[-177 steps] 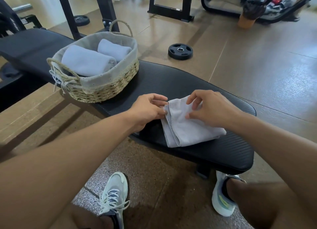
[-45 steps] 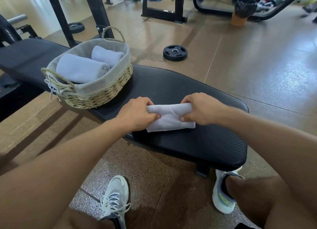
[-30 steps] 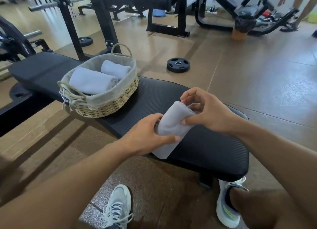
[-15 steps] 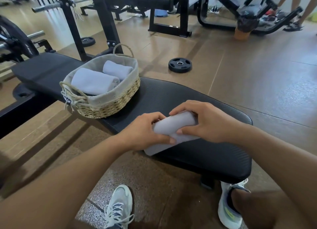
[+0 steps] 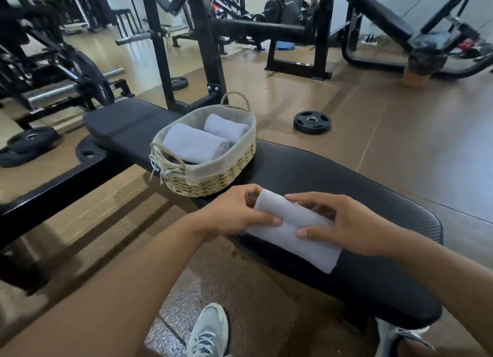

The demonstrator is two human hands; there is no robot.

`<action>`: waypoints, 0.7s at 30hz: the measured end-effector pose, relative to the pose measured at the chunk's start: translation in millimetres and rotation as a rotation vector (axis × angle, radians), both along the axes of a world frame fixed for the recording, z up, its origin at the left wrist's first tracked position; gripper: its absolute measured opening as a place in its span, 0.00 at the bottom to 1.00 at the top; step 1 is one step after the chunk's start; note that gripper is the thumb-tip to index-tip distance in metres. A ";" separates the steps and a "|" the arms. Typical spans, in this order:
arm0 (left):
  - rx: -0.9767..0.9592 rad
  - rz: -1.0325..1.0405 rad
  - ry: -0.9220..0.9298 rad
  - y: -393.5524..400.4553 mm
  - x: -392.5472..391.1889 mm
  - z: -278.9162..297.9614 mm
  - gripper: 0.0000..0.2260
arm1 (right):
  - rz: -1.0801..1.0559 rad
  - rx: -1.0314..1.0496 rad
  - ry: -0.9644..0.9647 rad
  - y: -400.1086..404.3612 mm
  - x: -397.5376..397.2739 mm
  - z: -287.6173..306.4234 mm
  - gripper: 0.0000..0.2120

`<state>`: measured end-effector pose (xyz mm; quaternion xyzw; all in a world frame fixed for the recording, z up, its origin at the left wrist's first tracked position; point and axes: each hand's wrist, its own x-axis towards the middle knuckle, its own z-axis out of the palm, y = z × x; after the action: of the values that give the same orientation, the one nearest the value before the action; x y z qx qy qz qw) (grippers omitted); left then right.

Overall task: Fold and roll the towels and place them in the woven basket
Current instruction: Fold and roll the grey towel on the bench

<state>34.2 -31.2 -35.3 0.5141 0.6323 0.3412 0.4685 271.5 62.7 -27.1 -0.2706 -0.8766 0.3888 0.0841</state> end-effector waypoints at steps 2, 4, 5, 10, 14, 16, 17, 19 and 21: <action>0.038 0.078 -0.072 0.5 -4.8 0.8 0.21 | -0.017 -0.059 0.056 -0.1 -7.3 0.3 0.28; 0.089 0.162 -0.087 2.0 -5.7 2.0 0.20 | -0.040 -0.119 0.126 -0.7 -15.2 -0.4 0.30; 0.117 0.204 -0.081 2.9 -5.4 3.1 0.20 | -0.058 -0.151 0.164 -1.3 -19.8 -1.2 0.30; 0.390 0.662 0.161 10.1 -9.8 12.6 0.27 | -0.240 -0.172 0.322 -0.7 -42.8 -7.5 0.25; 0.489 1.157 0.433 12.7 -49.6 21.7 0.35 | -0.307 -0.270 0.362 -2.4 -53.6 -7.6 0.22; 0.312 1.207 0.343 12.9 -77.6 11.2 0.41 | -0.308 -0.290 0.360 -4.8 -55.7 -7.3 0.22; 0.248 1.193 0.283 11.7 -88.2 5.0 0.43 | -0.304 -0.288 0.356 -6.3 -56.4 -7.6 0.22; 0.213 1.146 0.165 10.1 -101.3 -4.0 0.43 | -0.293 -0.285 0.349 -9.1 -56.4 -8.5 0.22; 0.218 1.118 0.105 10.6 -100.7 -2.8 0.38 | -0.297 -0.290 0.353 -11.3 -55.4 -8.1 0.22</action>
<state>-66.6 -20.6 -38.1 0.1631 0.7915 0.5747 0.1290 216.2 51.4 -35.2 -0.3335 -0.7345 0.5347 0.2519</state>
